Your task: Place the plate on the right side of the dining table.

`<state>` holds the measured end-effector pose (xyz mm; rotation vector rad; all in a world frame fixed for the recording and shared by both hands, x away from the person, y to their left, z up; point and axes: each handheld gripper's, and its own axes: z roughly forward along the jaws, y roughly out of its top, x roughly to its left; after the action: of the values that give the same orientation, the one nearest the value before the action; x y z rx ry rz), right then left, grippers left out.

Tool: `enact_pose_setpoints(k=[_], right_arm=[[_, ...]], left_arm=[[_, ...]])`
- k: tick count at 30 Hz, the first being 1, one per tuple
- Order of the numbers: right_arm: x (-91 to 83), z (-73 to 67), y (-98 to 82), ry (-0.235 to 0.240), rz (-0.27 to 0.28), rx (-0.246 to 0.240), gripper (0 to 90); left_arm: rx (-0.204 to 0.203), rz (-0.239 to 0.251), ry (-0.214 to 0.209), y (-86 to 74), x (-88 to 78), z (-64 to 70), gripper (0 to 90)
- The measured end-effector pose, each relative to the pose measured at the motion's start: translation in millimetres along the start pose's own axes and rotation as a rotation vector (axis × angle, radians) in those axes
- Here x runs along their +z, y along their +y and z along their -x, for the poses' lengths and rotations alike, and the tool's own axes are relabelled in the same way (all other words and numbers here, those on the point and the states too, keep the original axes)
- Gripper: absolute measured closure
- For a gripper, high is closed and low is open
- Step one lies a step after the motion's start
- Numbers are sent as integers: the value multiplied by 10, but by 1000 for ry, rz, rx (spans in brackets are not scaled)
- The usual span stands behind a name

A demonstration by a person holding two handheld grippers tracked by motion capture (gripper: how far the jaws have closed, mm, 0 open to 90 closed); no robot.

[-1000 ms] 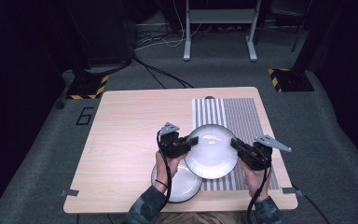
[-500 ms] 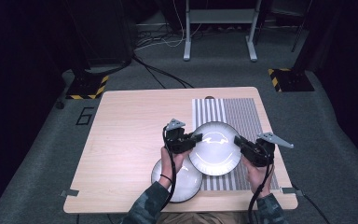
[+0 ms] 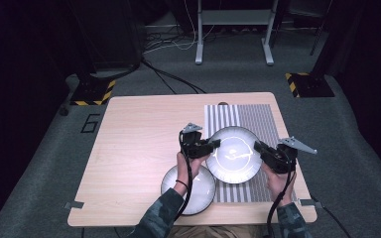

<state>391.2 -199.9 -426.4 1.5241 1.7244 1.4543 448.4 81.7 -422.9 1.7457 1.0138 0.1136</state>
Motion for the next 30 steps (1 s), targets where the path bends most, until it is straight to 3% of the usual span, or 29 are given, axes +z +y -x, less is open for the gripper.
enact_pose_setpoints(k=[15,23,30], right_arm=[[47,111,112,-27,8,1,790],[22,170,173,-51,17,7,791],[37,234,208,-67,17,8,790]], left_arm=[[-8,-26,-21,126,191,-47,705],[8,-32,-53,199,315,-52,700],[9,-37,-54,243,418,-53,694]])
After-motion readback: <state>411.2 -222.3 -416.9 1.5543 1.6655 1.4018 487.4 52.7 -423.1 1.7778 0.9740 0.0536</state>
